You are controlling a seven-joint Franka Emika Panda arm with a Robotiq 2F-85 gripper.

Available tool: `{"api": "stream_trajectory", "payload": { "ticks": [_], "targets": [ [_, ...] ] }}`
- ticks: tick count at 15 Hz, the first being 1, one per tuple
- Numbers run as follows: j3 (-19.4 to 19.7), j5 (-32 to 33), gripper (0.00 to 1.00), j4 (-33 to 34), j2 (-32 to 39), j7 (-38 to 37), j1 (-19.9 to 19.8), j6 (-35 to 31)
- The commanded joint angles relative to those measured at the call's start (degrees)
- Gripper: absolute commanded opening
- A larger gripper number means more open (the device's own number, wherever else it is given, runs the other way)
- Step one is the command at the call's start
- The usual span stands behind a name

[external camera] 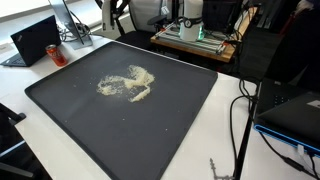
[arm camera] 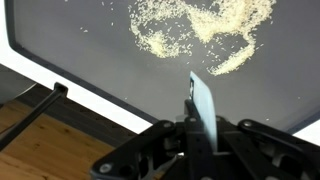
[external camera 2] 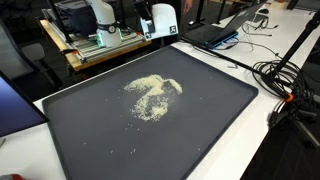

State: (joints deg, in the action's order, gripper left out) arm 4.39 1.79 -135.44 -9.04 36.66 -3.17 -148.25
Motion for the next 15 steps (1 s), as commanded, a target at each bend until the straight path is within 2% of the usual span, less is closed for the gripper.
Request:
{"api": "stream_trajectory", "payload": {
  "ticks": [1, 3, 4, 8, 9, 11, 12, 15],
  "targets": [
    [-0.5, 10.8, 0.01, -0.5, 2.1, -1.0, -0.6, -6.4],
    [-0.2, 16.3, 0.01, 0.8, 3.6, -4.2, -1.6, -7.1],
    [0.1, 12.0, 0.04, -0.3, 2.3, -2.3, -0.1, -5.8],
    [0.2, 14.5, 0.01, 0.3, 3.4, -3.3, -0.8, -6.5],
    [0.3, 14.2, 0.01, 0.8, 4.3, -1.0, -0.5, -6.7],
    [0.1, 17.9, 0.01, 3.0, 7.0, 0.7, -0.9, -5.9],
    [0.1, 16.9, 0.01, 3.6, 8.0, 3.1, -0.6, -4.9],
    [0.2, 21.2, 0.01, 6.6, 12.3, 1.5, -1.5, -2.7]
  ]
}}
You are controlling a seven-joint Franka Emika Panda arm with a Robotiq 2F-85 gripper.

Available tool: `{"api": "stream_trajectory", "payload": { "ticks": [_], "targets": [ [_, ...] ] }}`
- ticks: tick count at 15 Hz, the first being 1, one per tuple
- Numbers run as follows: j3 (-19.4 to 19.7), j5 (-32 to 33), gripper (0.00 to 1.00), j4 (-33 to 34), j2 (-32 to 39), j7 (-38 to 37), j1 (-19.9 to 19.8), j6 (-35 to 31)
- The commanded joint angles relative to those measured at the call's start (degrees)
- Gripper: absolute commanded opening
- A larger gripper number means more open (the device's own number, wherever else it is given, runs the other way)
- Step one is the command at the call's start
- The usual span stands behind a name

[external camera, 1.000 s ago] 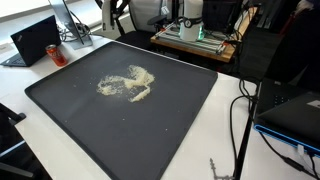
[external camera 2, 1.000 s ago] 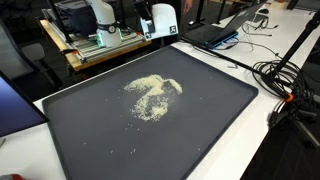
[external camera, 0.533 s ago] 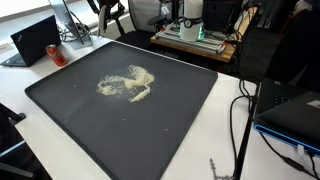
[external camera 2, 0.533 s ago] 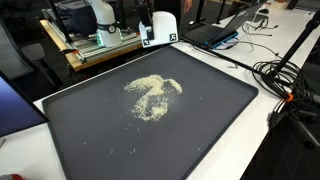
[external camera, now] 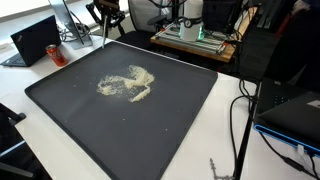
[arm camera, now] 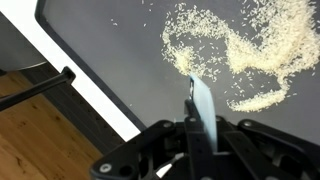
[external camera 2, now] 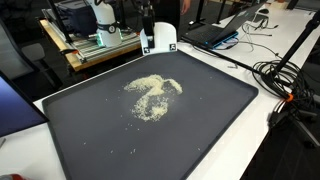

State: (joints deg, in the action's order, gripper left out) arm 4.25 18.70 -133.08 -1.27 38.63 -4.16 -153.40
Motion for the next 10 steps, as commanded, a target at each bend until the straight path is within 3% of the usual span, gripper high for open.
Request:
{"api": "stream_trajectory", "payload": {
  "ticks": [1, 6, 10],
  "targets": [
    [0.5, 5.3, 0.01, 5.5, 6.4, -0.7, -0.5, 3.2],
    [2.6, 11.6, 0.01, 11.5, 14.7, -5.7, -0.5, 6.3],
    [3.8, 10.4, 0.01, 15.2, 19.6, -10.9, -0.6, 9.9]
  ]
}}
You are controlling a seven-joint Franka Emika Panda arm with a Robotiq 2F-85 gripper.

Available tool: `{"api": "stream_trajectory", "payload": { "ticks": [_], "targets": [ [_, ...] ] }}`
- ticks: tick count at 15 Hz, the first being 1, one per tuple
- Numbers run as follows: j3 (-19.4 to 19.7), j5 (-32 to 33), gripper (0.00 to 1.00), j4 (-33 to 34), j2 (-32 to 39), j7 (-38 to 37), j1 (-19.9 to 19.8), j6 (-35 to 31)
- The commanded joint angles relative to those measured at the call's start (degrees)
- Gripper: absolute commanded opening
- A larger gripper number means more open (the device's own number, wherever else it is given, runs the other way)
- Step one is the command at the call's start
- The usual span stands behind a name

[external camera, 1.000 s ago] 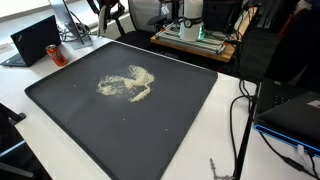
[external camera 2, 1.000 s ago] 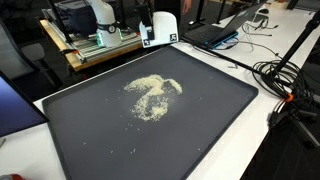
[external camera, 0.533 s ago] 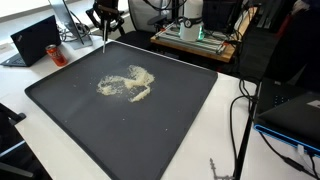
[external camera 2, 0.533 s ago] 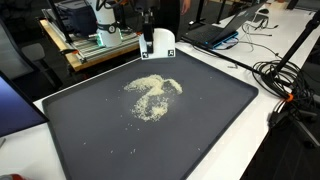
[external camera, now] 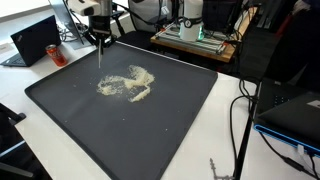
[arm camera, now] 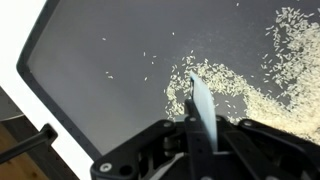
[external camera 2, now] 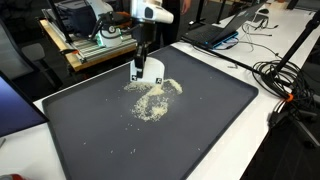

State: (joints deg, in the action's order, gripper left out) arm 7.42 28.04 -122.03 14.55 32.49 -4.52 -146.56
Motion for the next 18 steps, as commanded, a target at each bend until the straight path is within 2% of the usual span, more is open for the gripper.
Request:
{"api": "stream_trajectory", "payload": {
  "ticks": [1, 8, 13, 14, 15, 18],
  "targets": [
    [0.9, 0.8, 0.01, 5.0, 4.9, -6.9, -0.2, 4.1],
    [2.7, -3.5, 0.01, 7.0, 10.1, -20.3, -1.8, 6.3],
    [3.3, -6.6, 0.01, 7.3, 12.4, -26.7, -3.0, 3.7],
    [2.6, -8.2, 0.01, 7.3, 12.3, -26.5, -3.6, 3.2],
    [3.2, -6.0, 0.04, 6.2, 11.3, -25.3, -2.8, 4.2],
    [3.2, -7.0, 0.01, 6.4, 11.8, -26.0, -2.8, 3.7]
  ]
}}
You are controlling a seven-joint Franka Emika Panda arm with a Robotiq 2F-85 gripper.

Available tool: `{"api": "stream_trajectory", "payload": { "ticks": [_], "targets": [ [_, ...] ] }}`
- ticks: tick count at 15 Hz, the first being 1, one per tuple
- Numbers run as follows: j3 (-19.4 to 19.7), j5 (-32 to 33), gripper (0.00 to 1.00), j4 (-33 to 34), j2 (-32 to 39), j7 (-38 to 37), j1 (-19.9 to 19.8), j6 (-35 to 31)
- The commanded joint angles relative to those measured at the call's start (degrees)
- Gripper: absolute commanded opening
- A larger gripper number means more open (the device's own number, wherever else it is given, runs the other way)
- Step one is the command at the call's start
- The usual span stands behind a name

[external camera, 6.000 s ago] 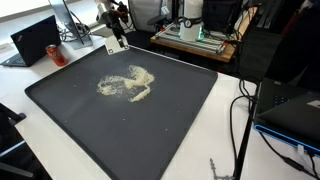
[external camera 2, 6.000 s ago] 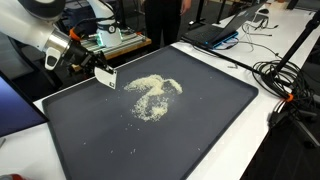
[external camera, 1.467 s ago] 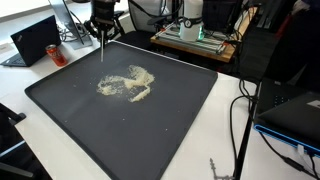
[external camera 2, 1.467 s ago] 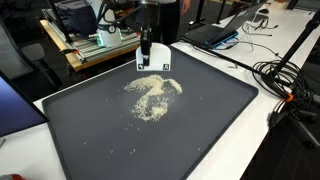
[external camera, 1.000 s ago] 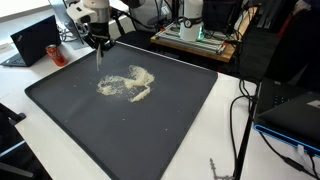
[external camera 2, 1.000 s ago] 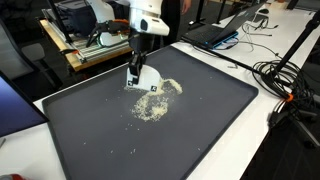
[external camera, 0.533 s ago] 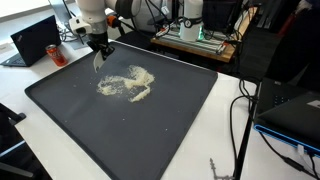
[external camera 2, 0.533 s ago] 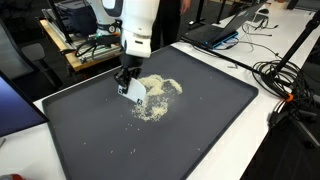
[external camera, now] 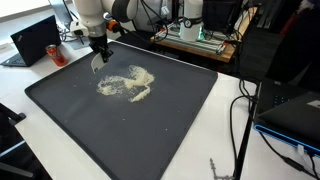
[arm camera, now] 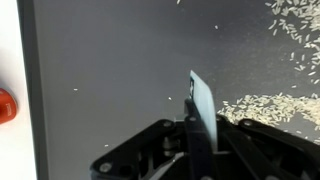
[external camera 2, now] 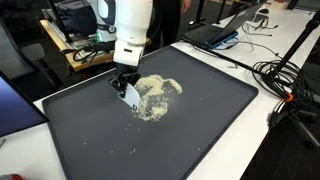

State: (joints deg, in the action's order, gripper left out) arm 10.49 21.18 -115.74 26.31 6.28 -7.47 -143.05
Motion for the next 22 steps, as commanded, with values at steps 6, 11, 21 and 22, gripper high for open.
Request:
{"api": "stream_trajectory", "payload": {
  "ticks": [6, 11, 21, 22],
  "targets": [
    [1.2, 1.6, 0.01, 3.1, 3.7, -1.7, 1.2, -1.5],
    [2.0, 1.2, 0.01, 6.1, 7.4, -3.3, 1.2, -2.4],
    [6.2, 2.1, 0.01, 11.4, 13.9, -8.3, 3.2, -6.3],
    [6.6, 2.3, 0.01, 11.7, 14.4, -8.6, 3.6, -6.5]
  ]
}}
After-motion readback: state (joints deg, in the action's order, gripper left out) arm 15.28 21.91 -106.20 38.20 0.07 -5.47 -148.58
